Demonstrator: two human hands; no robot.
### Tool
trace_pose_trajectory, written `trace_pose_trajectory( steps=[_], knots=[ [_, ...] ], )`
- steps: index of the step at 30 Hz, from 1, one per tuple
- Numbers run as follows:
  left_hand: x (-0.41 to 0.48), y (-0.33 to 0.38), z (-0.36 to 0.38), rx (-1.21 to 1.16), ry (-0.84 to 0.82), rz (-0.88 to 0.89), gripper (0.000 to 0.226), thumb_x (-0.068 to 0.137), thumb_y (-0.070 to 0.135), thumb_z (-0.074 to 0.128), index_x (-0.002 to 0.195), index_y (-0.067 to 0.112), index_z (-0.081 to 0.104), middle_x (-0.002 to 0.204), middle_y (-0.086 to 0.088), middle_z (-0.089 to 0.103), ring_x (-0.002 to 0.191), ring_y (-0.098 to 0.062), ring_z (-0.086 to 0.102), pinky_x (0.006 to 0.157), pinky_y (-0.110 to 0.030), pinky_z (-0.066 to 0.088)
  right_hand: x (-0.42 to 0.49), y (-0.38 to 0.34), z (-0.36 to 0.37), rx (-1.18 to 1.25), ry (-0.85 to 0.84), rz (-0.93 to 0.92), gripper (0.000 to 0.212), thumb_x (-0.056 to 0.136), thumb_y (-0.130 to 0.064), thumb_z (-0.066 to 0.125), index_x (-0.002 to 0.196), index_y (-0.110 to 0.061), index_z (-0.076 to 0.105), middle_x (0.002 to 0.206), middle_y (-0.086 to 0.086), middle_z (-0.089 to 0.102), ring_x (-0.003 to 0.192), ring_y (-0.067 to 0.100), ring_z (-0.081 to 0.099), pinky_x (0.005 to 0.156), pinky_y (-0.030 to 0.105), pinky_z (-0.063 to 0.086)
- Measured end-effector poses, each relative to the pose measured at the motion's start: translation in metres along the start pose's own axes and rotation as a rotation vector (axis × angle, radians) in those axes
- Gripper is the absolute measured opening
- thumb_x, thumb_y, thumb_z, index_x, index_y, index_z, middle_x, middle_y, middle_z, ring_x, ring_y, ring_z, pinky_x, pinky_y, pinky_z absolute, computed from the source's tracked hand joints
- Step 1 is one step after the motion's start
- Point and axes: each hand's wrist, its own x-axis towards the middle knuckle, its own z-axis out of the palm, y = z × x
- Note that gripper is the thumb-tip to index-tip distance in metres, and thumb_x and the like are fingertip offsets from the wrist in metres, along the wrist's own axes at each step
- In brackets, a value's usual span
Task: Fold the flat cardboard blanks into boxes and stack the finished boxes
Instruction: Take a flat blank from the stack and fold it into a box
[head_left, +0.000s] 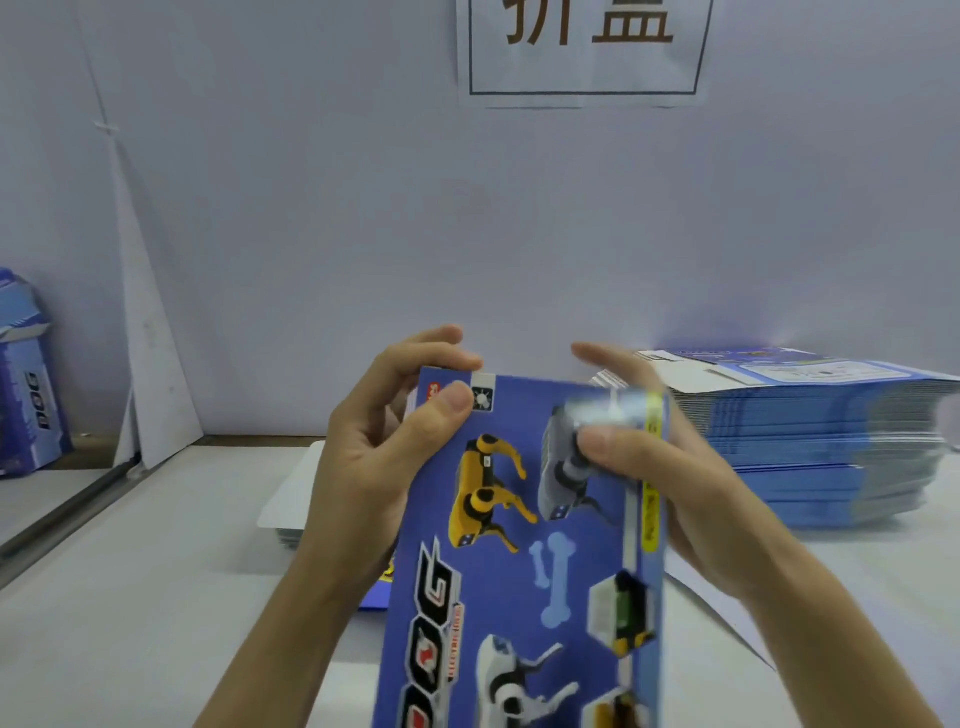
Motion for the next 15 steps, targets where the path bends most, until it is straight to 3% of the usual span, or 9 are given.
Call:
trace_pose_trajectory(
  steps=[2,3,5,6,7,9,11,13,15],
  knots=[
    [0.001,0.002,-0.003,0.123,-0.040,0.075,0.015,0.074,0.030,0.068,0.087,0.036,0.072,0.127,0.013,0.059,0.116,-0.007,0.060,0.079,-0.024,0.055,-0.001,-0.003,-0.011,-0.076,-0.152,0.210,0.071,0.047,-0.047,0.077,0.117,-0.049,0.063,0.122,-0.003,0.068,0.099,0.015,0.071,0.093,0.040,0.052],
    [0.002,0.003,-0.005,0.163,-0.063,0.084,0.021,0.074,0.031,0.067,0.094,0.037,0.071,0.131,0.012,0.058,0.121,-0.009,0.057,0.084,-0.026,0.055,-0.001,-0.004,-0.015,-0.108,-0.160,0.246,0.070,0.046,-0.047,0.078,0.115,-0.043,0.067,0.121,0.002,0.068,0.100,0.018,0.070,0.095,0.045,0.051],
    [0.003,0.004,-0.008,0.226,-0.134,0.047,0.042,0.073,0.033,0.069,0.114,0.041,0.063,0.136,0.010,0.055,0.123,-0.011,0.056,0.088,-0.031,0.054,0.002,-0.005,-0.016,-0.052,-0.113,0.189,0.051,0.052,-0.041,0.077,0.099,-0.020,0.075,0.102,0.021,0.069,0.091,0.027,0.067,0.085,0.049,0.052],
    [0.003,0.005,-0.012,0.290,-0.187,0.008,0.053,0.072,0.037,0.071,0.122,0.044,0.055,0.137,0.012,0.055,0.124,-0.011,0.055,0.092,-0.035,0.051,0.004,-0.004,-0.015,-0.007,-0.073,0.131,0.041,0.056,-0.036,0.076,0.090,-0.013,0.075,0.089,0.025,0.066,0.082,0.028,0.065,0.075,0.046,0.053],
    [0.004,0.006,-0.016,0.371,-0.246,-0.056,0.064,0.069,0.042,0.073,0.128,0.048,0.048,0.134,0.016,0.056,0.122,-0.009,0.057,0.094,-0.037,0.050,0.006,-0.004,-0.014,0.044,-0.010,0.085,0.033,0.058,-0.030,0.076,0.086,-0.013,0.075,0.081,0.019,0.068,0.075,0.025,0.066,0.066,0.040,0.055],
    [0.005,0.009,-0.025,0.548,-0.274,-0.210,0.082,0.060,0.057,0.075,0.134,0.052,0.039,0.131,0.018,0.059,0.114,-0.007,0.061,0.095,-0.042,0.050,0.009,-0.002,-0.016,0.173,0.131,0.010,0.030,0.066,-0.024,0.072,0.093,-0.013,0.074,0.081,0.007,0.073,0.069,0.018,0.070,0.057,0.028,0.057],
    [0.009,0.006,-0.033,0.824,-0.041,-0.218,0.097,0.057,0.075,0.069,0.142,0.044,0.033,0.139,0.012,0.052,0.121,-0.007,0.054,0.105,-0.041,0.043,0.011,0.002,-0.017,0.267,0.248,-0.054,0.039,0.071,-0.026,0.068,0.107,-0.011,0.067,0.084,0.005,0.073,0.071,0.017,0.070,0.059,0.026,0.057],
    [0.013,0.002,-0.033,1.043,0.252,-0.123,0.106,0.059,0.080,0.054,0.150,0.030,0.026,0.149,0.002,0.038,0.134,-0.012,0.036,0.109,-0.028,0.027,0.013,0.007,-0.008,0.357,0.336,-0.106,0.048,0.073,-0.025,0.067,0.118,-0.009,0.059,0.086,0.002,0.071,0.074,0.015,0.068,0.062,0.027,0.057],
    [0.015,-0.005,-0.029,0.974,0.422,-0.159,0.110,0.060,0.077,0.050,0.153,0.028,0.015,0.155,-0.002,0.025,0.139,-0.013,0.025,0.103,-0.023,0.020,0.015,0.014,0.008,0.432,0.359,-0.147,0.063,0.073,-0.021,0.069,0.131,-0.007,0.049,0.101,0.006,0.069,0.084,0.017,0.068,0.066,0.028,0.057]
  ],
)
